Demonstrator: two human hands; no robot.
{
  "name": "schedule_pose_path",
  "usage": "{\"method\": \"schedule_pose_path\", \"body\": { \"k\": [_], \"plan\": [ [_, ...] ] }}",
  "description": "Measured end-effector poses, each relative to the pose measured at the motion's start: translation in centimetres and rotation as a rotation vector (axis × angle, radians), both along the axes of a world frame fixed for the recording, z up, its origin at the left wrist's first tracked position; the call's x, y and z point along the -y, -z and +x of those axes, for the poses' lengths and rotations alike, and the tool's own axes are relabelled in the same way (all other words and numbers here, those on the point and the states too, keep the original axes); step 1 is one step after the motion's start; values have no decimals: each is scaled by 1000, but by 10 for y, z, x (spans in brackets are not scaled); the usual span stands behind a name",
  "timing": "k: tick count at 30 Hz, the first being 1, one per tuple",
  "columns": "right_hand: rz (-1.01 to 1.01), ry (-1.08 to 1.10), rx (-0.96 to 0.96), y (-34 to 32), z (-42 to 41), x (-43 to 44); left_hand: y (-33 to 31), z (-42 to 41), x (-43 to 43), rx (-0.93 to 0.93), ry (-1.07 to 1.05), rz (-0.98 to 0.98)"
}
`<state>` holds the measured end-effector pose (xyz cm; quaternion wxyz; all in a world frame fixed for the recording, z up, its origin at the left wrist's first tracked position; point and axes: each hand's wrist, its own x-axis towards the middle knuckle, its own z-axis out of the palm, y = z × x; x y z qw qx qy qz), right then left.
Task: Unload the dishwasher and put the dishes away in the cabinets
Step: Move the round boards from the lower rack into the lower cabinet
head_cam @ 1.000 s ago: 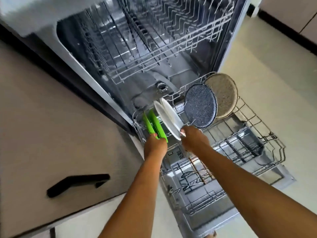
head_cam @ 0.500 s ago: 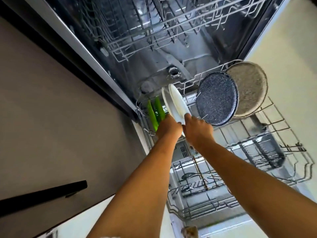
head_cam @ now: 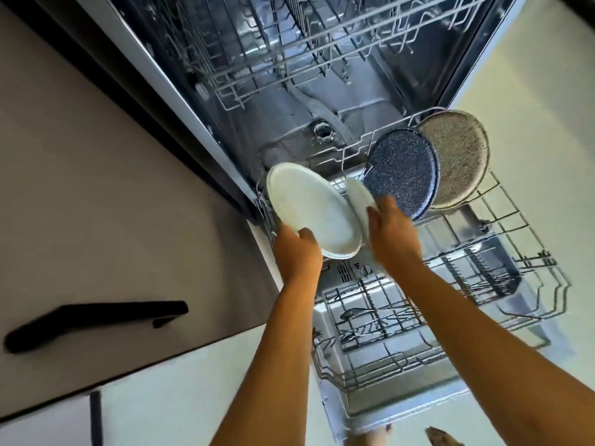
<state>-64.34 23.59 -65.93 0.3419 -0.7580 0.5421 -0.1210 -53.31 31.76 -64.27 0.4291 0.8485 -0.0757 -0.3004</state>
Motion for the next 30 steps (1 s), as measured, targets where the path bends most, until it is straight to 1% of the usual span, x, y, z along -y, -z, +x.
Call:
{"method": "schedule_pose_path", "body": {
  "k": [2, 4, 5, 7, 9, 10, 12, 15, 17, 20, 22, 26, 30],
  "plan": [
    [-1, 198, 42, -16, -23, -7, 1, -9, -22, -191, -154, -227],
    [-12, 421, 108, -32, -49, -19, -3, -24, -44, -452, -283, -374],
    [-7, 525, 150, -39, -60, -25, -7, -33, -55, -576, -326, -419],
    [31, 712, 232, -49, -80, -40, -20, -51, -81, -778, -356, -433],
    [130, 857, 350, -51, -96, -59, -24, -63, -106, -888, -335, -408],
    [195, 901, 403, -45, -102, -68, -24, -66, -116, -916, -331, -400],
    [339, 943, 434, -29, -112, -97, -26, -71, -142, -940, -308, -356],
    [506, 1006, 486, -8, -116, -153, -27, -69, -193, -949, -250, -200],
    [560, 1048, 497, -3, -111, -198, -17, -64, -235, -959, -245, -75],
    [582, 1008, 392, 2, -99, -259, -3, -57, -297, -1007, -305, 61],
    [663, 969, 357, 12, -90, -295, 4, -48, -338, -1012, -393, 64],
    [801, 834, 315, 33, -55, -345, 1, -17, -407, -1002, -581, -56],
    [882, 710, 446, 4, 20, -379, -5, 34, -454, -950, -663, -137]
  ]
}}
